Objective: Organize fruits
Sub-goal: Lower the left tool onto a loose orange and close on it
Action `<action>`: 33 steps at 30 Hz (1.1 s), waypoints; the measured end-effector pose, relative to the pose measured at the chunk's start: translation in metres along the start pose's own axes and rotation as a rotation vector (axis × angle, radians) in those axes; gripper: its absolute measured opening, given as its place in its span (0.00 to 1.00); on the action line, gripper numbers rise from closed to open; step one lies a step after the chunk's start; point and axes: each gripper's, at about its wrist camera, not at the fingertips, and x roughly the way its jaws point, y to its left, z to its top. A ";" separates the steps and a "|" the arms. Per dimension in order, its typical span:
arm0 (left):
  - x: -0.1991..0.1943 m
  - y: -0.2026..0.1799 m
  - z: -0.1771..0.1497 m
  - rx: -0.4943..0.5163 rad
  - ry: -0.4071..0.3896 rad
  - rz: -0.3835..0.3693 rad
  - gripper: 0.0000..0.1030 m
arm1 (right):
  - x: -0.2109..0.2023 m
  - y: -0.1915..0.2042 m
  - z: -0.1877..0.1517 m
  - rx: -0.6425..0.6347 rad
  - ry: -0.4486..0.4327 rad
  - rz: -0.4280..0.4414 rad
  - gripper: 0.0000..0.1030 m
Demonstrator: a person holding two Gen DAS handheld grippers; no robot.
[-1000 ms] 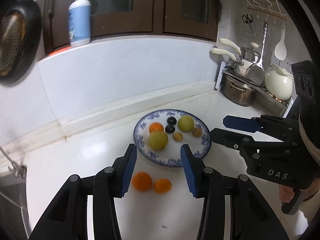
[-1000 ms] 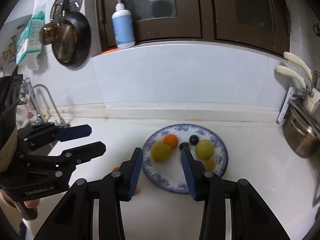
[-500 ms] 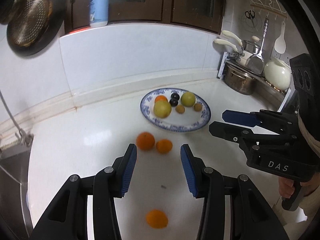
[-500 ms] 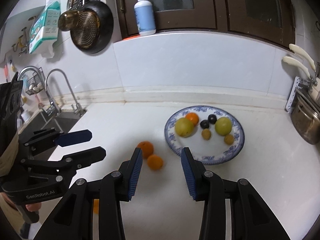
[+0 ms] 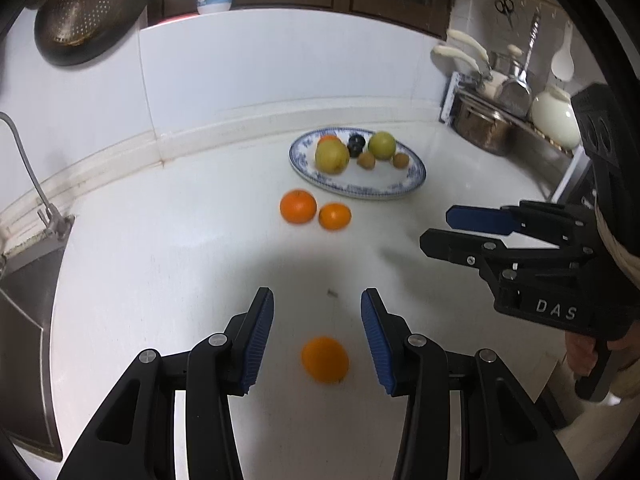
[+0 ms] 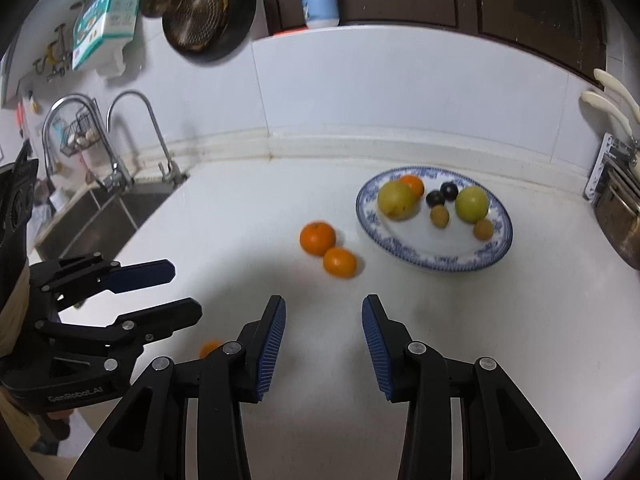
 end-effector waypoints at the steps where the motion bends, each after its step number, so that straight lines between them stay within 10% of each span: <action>1: 0.000 -0.001 -0.005 0.005 0.010 0.003 0.43 | 0.001 0.002 -0.004 -0.003 0.007 -0.001 0.40; 33: 0.052 -0.001 -0.036 -0.075 0.134 -0.031 0.32 | 0.030 0.005 -0.040 0.016 0.155 0.016 0.40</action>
